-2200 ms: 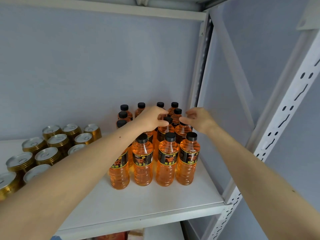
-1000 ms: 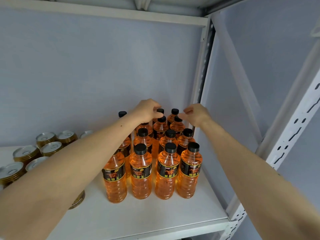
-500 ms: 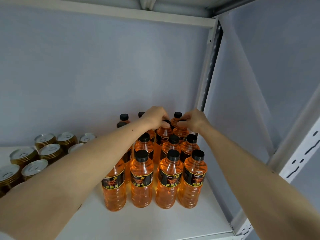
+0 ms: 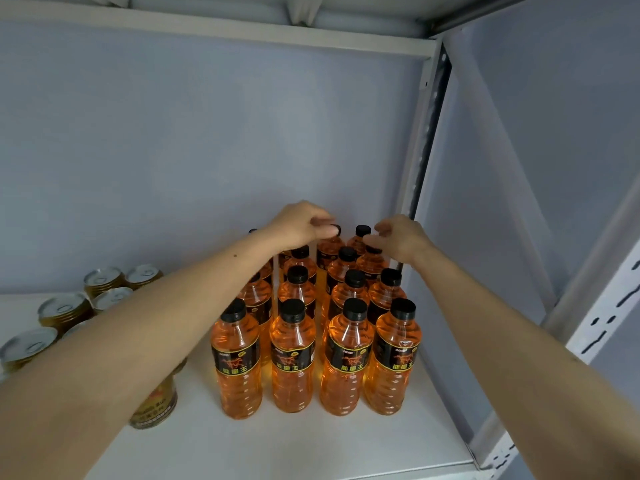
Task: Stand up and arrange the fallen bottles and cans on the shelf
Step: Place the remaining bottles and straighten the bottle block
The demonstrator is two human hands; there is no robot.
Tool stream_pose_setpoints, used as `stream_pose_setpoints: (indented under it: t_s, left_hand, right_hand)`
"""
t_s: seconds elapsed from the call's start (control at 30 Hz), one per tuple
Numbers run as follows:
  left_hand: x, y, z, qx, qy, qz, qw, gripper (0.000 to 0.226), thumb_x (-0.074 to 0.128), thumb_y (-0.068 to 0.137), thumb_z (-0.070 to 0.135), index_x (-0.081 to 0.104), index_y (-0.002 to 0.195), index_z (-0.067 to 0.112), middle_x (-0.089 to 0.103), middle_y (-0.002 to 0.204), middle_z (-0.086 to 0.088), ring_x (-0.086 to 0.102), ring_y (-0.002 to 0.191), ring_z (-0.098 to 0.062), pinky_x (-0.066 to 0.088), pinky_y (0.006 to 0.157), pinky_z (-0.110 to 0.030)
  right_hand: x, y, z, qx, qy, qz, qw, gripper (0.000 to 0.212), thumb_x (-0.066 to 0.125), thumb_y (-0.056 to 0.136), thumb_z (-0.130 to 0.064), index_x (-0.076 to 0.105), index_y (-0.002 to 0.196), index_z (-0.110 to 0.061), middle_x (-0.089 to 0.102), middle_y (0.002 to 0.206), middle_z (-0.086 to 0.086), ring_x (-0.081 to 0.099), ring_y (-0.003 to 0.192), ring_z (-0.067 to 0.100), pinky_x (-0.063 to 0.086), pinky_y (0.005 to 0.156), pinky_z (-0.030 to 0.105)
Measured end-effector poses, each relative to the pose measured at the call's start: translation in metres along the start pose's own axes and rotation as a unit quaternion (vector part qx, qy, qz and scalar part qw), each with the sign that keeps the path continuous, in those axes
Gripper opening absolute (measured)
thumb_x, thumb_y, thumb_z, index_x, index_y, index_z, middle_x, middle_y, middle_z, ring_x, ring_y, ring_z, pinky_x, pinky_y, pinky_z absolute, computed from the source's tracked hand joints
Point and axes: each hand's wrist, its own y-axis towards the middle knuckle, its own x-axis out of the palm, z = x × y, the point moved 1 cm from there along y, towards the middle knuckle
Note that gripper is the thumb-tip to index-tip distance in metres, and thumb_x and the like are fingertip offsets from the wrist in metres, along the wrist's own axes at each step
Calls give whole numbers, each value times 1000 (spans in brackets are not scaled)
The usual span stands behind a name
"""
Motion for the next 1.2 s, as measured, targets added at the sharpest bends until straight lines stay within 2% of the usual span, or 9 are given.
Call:
stream_pose_setpoints:
  t_s: [0.13,0.37,0.53,0.6,0.7,0.77,0.87,1.03,1.2]
  left_hand:
    - [-36,-38,-21,-26,-70,57,996,49,63,87,35,52,133,23,55,135,3,51,120,-10,36,105,-32]
    - [-42,-101,-56,-75,-83,86,990,49,66,85,31,52,132,29,51,138,9,45,125,-7,31,104,-32]
    - [-42,-121,-62,-76,-92,74,990,47,74,78,30,61,123,29,60,128,9,54,104,5,42,95,-23]
    - [-38,-125,-62,-75,-69,47,994,46,74,77,25,62,122,25,62,125,5,57,97,5,45,84,-14]
    - [-31,-126,-61,-68,-22,36,997,44,72,80,23,62,122,25,62,127,2,61,104,-8,41,75,-11]
    - [-28,-127,-59,-63,-29,45,997,41,72,80,21,63,120,25,64,124,0,62,101,-8,42,75,-11]
    - [-26,-126,-55,-67,-45,63,995,39,73,80,19,65,118,22,65,122,-1,60,94,-3,43,77,-14]
    - [-24,-124,-51,-74,-47,72,994,39,73,80,18,66,118,19,64,123,-2,63,103,-11,45,82,-18]
    - [-23,-124,-51,-78,-54,81,992,38,73,80,18,66,117,18,64,123,-2,62,104,-11,45,83,-19]
  right_hand:
    - [-8,-9,-30,-72,22,31,997,45,64,89,-39,61,124,-11,63,124,5,58,112,20,43,90,26]
    - [13,-29,-92,-155,-23,-93,983,35,74,80,-38,72,107,-16,70,111,0,63,101,15,50,88,29]
    - [30,-32,-106,-165,-50,-162,972,40,79,73,-42,73,105,-18,70,107,-3,64,98,15,52,87,32]
    - [38,-34,-107,-177,-73,-173,966,39,80,74,-38,73,106,-17,71,105,-3,66,93,14,54,84,31]
    - [45,-35,-104,-177,-41,-171,968,26,79,77,-26,75,100,-14,75,92,1,71,70,10,56,68,23]
    - [46,-35,-103,-169,-29,-163,972,20,78,78,-21,75,97,-13,75,86,1,71,64,9,59,66,26]
    - [44,-35,-101,-168,-43,-143,974,17,78,78,-22,77,92,-12,74,80,0,70,63,9,60,68,28]
    - [39,-37,-98,-172,-64,-116,976,22,81,75,-24,77,92,-11,74,81,0,69,68,12,59,74,33]
    - [38,-37,-98,-174,-75,-105,976,22,81,74,-23,77,90,-9,73,80,0,68,66,12,59,72,32]
